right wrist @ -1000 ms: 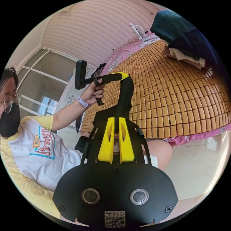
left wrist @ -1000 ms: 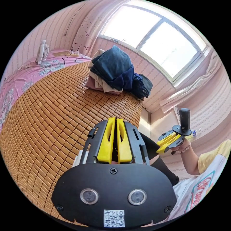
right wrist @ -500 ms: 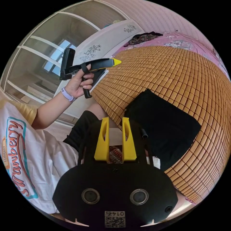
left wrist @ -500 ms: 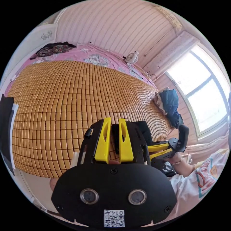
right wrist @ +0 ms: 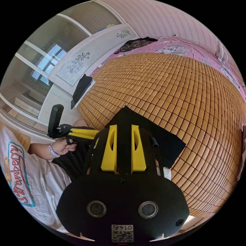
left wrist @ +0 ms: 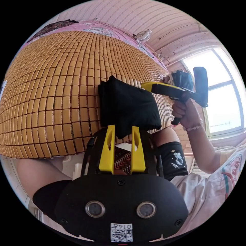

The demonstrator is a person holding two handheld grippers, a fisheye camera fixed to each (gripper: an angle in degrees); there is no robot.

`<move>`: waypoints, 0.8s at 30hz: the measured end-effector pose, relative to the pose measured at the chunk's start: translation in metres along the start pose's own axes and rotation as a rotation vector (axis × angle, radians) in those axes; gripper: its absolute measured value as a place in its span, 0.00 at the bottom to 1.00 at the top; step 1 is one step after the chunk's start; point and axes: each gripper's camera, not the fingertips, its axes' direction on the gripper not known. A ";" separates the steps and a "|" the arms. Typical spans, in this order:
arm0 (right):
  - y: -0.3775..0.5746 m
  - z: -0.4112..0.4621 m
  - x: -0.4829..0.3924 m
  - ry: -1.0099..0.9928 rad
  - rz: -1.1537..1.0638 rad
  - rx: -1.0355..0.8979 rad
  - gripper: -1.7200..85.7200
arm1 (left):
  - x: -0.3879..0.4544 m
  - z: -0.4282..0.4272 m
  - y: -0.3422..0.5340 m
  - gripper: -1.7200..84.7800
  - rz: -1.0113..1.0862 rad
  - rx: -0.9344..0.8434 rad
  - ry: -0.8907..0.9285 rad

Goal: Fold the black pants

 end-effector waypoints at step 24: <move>-0.070 0.012 0.018 0.013 0.011 0.121 0.07 | -0.031 -0.037 -0.015 0.08 0.055 0.030 -0.115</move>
